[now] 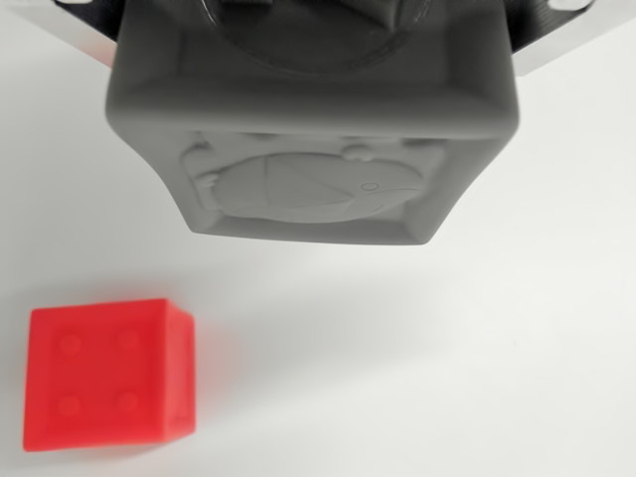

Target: Destack cube

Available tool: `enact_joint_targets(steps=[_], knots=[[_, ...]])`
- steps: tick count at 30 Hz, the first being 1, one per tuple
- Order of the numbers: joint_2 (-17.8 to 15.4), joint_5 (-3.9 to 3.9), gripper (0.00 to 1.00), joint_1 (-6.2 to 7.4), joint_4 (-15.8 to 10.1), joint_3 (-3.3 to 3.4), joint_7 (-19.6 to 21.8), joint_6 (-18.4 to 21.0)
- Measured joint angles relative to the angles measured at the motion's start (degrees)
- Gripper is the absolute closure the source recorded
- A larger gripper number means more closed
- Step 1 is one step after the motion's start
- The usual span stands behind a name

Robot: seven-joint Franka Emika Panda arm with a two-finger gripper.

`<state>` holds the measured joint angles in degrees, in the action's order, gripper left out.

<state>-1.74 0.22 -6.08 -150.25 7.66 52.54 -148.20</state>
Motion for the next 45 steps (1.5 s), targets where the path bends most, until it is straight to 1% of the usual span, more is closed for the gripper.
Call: enact_joint_targets(steps=[7, 13, 22, 26, 37, 45], knots=[[0.0, 0.0, 1.0, 0.66, -1.1, -0.75, 2.0, -1.1], [0.0, 0.0, 1.0, 1.23, -2.1, -1.58, 3.9, -2.2], [0.2, 0.0, 1.0, 2.19, -3.2, -2.54, 6.6, -3.6], [0.4, 0.0, 1.0, 2.59, -3.8, -3.09, 7.8, -4.3], [1.0, -0.01, 1.0, 3.91, -5.1, -4.4, 11.4, -6.2], [1.6, -0.04, 1.0, 4.95, -5.9, -5.21, 13.8, -7.5]])
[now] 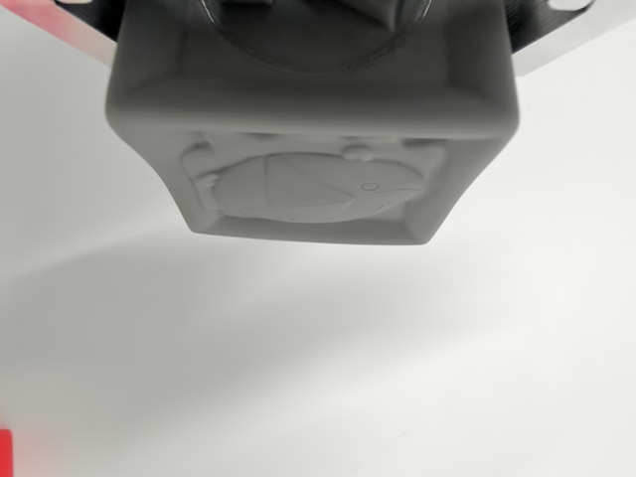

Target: Destack cube

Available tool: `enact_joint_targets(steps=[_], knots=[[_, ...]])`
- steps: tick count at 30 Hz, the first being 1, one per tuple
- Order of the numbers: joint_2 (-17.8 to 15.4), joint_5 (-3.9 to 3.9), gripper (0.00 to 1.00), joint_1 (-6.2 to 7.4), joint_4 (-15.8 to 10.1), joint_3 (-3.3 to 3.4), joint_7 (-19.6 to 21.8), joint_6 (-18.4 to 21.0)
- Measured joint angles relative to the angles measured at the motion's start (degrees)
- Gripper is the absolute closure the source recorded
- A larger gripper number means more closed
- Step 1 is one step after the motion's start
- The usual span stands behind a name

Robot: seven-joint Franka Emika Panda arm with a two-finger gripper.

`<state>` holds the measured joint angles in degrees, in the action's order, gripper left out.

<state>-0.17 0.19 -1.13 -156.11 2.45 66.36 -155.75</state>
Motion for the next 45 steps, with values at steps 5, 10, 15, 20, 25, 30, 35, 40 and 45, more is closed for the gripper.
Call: enact_joint_targets(steps=[5, 10, 15, 20, 25, 30, 35, 40, 45], knots=[[0.3, -0.02, 1.0, 0.56, -0.3, -0.52, 1.5, -0.7], [0.8, -0.04, 1.0, 1.3, -0.8, -1.09, 3.2, -1.7], [1.3, -0.04, 1.0, 1.91, -1.1, -1.56, 4.7, -2.4], [1.7, -0.04, 1.0, 2.53, -1.4, -2.03, 6.2, -3.1], [2.2, -0.04, 1.0, 3.24, -1.6, -2.47, 7.7, -3.9], [5.0, -0.04, 1.0, 3.35, -1.6, -2.52, 7.8, -6.6], [8.7, -0.04, 1.0, 3.35, -1.2, -2.52, 7.9, -9.6], [11.4, -0.04, 1.0, 3.35, -0.8, -2.52, 7.9, -12.0], [14.1, -0.04, 1.0, 3.35, -0.3, -2.52, 7.9, -14.1]])
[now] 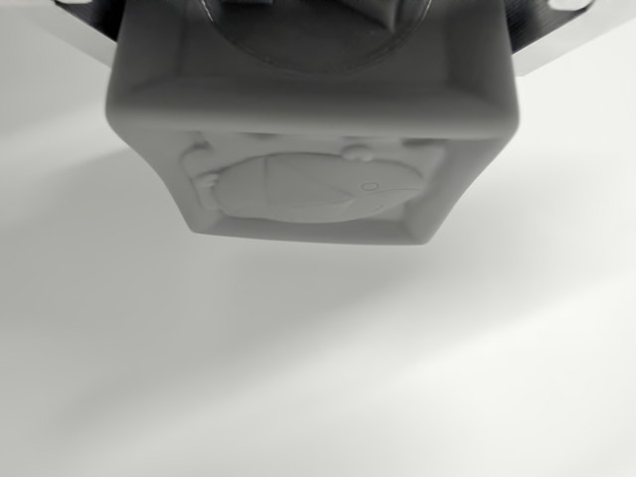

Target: Destack cube

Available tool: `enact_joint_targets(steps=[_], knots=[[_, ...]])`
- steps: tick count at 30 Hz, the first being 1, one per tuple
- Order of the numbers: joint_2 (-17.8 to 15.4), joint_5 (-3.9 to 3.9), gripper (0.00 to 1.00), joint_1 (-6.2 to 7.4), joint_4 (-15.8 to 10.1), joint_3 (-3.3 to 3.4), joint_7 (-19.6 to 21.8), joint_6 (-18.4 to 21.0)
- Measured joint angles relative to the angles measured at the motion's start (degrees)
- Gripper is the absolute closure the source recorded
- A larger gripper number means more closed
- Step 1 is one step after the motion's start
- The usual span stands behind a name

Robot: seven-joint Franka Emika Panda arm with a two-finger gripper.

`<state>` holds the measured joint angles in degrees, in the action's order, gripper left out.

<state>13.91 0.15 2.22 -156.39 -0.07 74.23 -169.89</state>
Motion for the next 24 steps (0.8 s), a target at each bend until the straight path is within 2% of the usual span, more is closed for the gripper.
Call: enact_joint_targets(steps=[13, 24], knots=[[5.0, 0.0, 1.0, 0.0, 1.2, 0.0, 0.0, -3.9], [7.0, 0.0, 1.0, 0.0, 1.8, 0.0, 0.0, -5.3]])
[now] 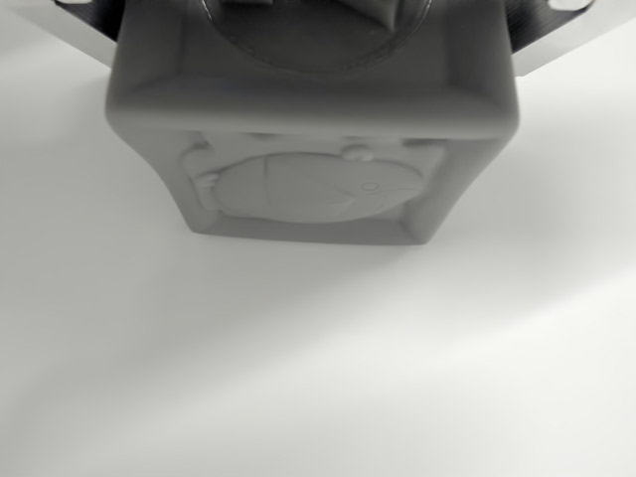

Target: Destack cube

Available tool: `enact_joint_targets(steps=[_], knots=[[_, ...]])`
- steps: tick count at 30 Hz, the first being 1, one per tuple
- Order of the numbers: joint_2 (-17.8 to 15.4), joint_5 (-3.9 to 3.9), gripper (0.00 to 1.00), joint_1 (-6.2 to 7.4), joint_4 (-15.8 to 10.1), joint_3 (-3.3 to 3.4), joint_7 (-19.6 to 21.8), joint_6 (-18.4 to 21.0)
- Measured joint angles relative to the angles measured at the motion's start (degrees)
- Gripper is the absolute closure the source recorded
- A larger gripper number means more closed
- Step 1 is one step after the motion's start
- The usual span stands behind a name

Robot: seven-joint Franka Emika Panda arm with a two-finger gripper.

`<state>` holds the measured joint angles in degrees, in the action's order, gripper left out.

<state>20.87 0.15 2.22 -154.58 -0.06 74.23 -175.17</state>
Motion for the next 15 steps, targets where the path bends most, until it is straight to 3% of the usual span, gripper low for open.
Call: enact_joint_targets(steps=[1, 2, 15], knots=[[0.1, 0.0, 1.0, 0.0, 0.0, 0.0, 0.0, -0.1], [0.1, 0.0, 0.0, 0.0, 0.0, 0.0, 0.0, -0.1], [0.1, 0.0, 0.0, 0.0, 0.0, 0.0, 0.0, -0.1]])
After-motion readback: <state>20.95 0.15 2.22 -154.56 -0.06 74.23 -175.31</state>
